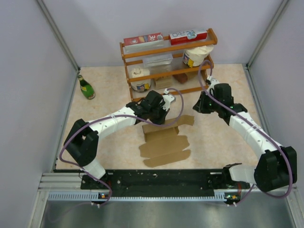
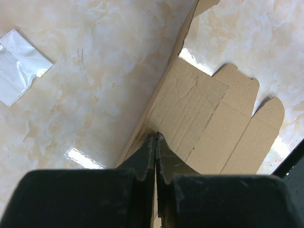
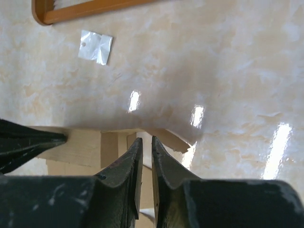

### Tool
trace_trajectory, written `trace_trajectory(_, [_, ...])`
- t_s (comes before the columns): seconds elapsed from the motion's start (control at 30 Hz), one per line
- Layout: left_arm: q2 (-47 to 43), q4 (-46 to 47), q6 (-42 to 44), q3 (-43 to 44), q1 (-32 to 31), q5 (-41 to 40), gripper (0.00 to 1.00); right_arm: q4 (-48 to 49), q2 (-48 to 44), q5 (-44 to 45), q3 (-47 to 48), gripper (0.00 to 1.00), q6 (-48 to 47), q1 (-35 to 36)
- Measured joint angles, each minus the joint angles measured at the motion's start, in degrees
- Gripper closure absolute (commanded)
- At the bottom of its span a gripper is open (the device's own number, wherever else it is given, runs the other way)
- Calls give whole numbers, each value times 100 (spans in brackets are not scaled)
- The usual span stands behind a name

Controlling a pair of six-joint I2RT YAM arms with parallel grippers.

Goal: Fold the paper box

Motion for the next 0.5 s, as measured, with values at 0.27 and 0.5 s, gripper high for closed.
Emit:
trace_trajectory(0.27, [0,-4,0,0,0,-2,100,15,1040,184,557,92,-101,-37])
trace_trajectory(0.5, [-2,-9,0,0,0,-17,100,26,1786,177,573,92,-216,-37])
